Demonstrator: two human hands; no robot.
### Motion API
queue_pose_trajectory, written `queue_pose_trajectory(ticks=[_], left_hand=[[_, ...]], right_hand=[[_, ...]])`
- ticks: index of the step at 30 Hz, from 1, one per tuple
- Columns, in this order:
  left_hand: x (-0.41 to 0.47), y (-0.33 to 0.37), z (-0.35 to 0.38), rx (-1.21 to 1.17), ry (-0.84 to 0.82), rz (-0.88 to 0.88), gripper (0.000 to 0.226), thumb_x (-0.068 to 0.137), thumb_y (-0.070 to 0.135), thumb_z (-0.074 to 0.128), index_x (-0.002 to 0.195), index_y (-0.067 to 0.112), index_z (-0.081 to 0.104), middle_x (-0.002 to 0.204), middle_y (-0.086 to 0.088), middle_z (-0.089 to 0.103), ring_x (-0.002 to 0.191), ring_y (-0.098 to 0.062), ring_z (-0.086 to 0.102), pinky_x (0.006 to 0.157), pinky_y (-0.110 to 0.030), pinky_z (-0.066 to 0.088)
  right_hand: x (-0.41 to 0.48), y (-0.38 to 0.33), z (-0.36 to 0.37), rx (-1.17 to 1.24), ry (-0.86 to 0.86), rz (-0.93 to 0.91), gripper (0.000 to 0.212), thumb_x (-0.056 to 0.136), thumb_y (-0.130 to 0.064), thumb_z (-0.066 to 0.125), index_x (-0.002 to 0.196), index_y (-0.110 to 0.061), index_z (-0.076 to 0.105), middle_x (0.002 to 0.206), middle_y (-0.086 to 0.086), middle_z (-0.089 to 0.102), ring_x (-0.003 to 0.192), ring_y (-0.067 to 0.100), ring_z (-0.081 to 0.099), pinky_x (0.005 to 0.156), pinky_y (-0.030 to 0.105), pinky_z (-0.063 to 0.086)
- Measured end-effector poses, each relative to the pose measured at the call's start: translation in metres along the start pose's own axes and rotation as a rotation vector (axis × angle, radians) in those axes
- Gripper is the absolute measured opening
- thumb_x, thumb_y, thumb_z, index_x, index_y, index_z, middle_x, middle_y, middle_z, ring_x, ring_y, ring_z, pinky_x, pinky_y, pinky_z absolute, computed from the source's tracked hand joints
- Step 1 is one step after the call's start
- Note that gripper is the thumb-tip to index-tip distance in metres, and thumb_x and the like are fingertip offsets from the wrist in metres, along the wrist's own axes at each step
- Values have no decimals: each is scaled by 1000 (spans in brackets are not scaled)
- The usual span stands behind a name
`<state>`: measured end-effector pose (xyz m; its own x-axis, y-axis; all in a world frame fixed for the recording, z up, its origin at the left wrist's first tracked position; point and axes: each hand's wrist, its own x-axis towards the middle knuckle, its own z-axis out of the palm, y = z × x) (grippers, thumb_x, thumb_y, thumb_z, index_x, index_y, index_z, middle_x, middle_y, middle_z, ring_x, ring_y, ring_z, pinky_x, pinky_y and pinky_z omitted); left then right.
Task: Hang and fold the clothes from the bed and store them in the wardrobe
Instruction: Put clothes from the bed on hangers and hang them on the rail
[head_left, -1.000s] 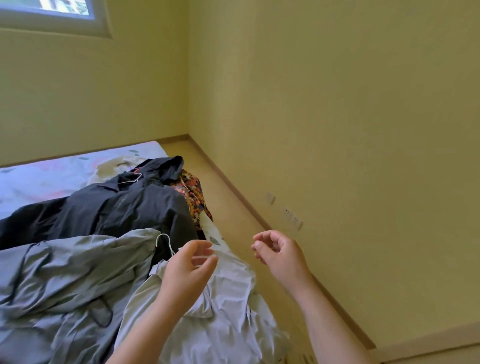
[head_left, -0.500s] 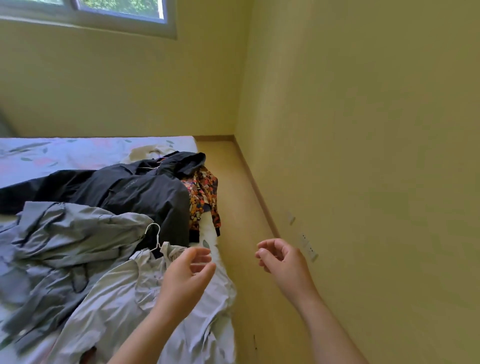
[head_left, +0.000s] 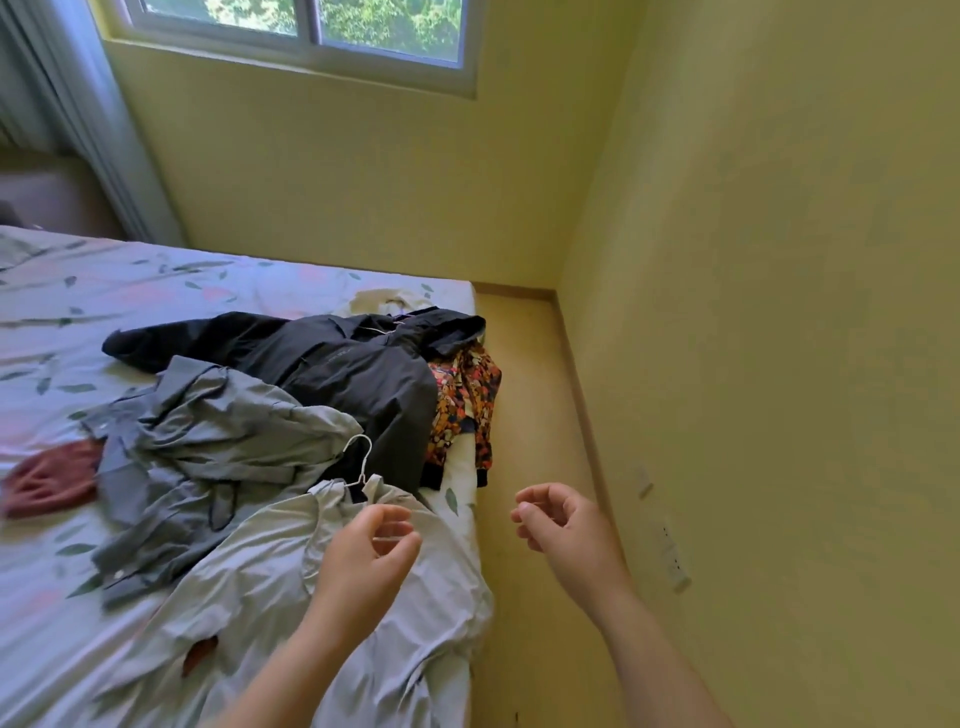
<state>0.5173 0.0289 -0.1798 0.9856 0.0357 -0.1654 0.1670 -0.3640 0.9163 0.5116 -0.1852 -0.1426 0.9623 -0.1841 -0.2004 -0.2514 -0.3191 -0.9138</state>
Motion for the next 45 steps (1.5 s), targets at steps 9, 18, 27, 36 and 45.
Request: queue_pose_trajectory(ticks=[9,18,27,36,45], left_hand=[[31,3,44,17,169,-119,18,86,16,69,103,20,66,91,6,69,85,-4,64,64,-13,47],[66,49,149,-33,348,-251,14,88,15,67,101,21,65,93,0,69,90,-9,65,71,-20,50],[81,55,171,-41,505,-383,14,88,18,66,102,23,65,93,6,68,88,-5,63,65,-16,45],[125,18,144,-86,662,-508,14,89,23,64,104,23,65,95,7,67,88,-6,61,65,-22,45],[194,-15,106,-156,739,-616,14,88,20,66,101,20,66,88,6,66,80,-11,61,67,-28,47]], right_hand=[[75,12,-27,-50,-191,-47,6,92,-17,62,94,-22,66,90,2,72,86,19,68,80,34,58],[185,32,-106,-116,-404,-87,6,93,-18,61,94,-22,66,90,3,71,85,20,67,77,34,57],[244,45,-101,-145,-590,-77,7,92,-16,62,91,-21,68,81,4,70,67,15,61,66,36,55],[305,32,-42,-265,-721,-138,11,91,-17,62,91,-26,68,84,-1,73,77,12,69,74,32,60],[372,-1,26,-348,-793,-190,10,92,-17,61,96,-23,69,86,-3,73,79,8,69,74,26,57]])
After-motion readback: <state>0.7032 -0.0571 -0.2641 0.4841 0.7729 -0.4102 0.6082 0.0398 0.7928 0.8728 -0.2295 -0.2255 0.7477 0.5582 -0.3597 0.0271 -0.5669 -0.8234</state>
